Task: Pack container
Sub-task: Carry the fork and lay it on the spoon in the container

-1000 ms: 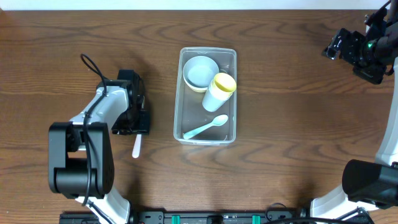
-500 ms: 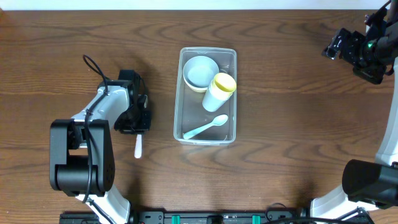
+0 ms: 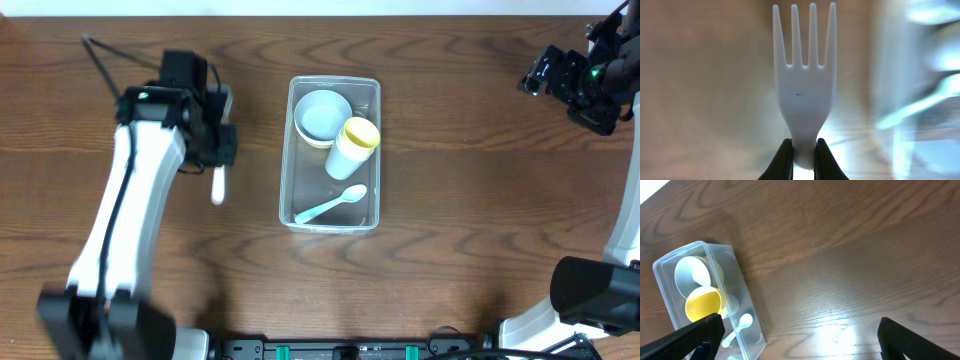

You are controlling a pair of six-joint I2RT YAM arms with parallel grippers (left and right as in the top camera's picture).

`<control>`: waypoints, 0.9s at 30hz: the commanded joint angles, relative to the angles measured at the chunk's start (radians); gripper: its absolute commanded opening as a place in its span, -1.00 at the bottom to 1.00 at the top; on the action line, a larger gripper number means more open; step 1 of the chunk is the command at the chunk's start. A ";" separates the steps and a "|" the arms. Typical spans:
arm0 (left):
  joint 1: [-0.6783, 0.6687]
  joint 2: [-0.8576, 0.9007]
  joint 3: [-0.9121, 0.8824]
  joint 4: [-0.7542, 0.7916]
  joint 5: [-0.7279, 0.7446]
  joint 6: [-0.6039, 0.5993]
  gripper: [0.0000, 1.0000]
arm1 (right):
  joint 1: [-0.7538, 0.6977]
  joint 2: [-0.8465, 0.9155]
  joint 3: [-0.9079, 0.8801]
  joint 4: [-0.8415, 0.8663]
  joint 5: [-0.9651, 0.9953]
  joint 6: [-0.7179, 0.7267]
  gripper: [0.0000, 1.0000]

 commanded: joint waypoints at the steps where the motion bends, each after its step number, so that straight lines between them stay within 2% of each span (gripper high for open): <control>1: -0.097 -0.100 0.038 0.013 0.054 0.127 -0.88 | -0.006 0.003 -0.003 -0.001 -0.005 0.014 0.98; 7: -0.300 -0.112 0.019 0.039 0.054 0.381 -0.88 | -0.006 0.003 -0.003 -0.001 -0.005 0.014 0.99; 11: -0.399 -0.052 -0.031 0.059 0.054 0.492 -0.88 | -0.006 0.003 -0.003 -0.001 -0.005 0.014 0.99; 16: -0.475 0.056 -0.053 0.127 0.053 0.578 -0.88 | -0.006 0.003 -0.003 -0.001 -0.005 0.014 0.98; 20: -0.501 0.119 -0.052 0.197 0.049 0.582 -0.66 | -0.006 0.003 -0.003 -0.001 -0.005 0.014 0.98; 22: -0.509 0.125 -0.052 0.217 0.043 0.575 -0.26 | -0.006 0.003 -0.003 -0.001 -0.005 0.014 0.99; 23: -0.513 0.122 -0.047 0.222 0.039 0.570 0.50 | -0.006 0.003 -0.003 -0.001 -0.005 0.014 0.99; 24: -0.513 0.117 -0.037 0.220 0.039 0.566 0.96 | -0.006 0.003 -0.003 -0.001 -0.005 0.014 0.99; 27: -0.512 0.089 -0.001 0.234 0.038 0.499 0.96 | -0.006 0.003 -0.003 -0.001 -0.005 0.014 0.99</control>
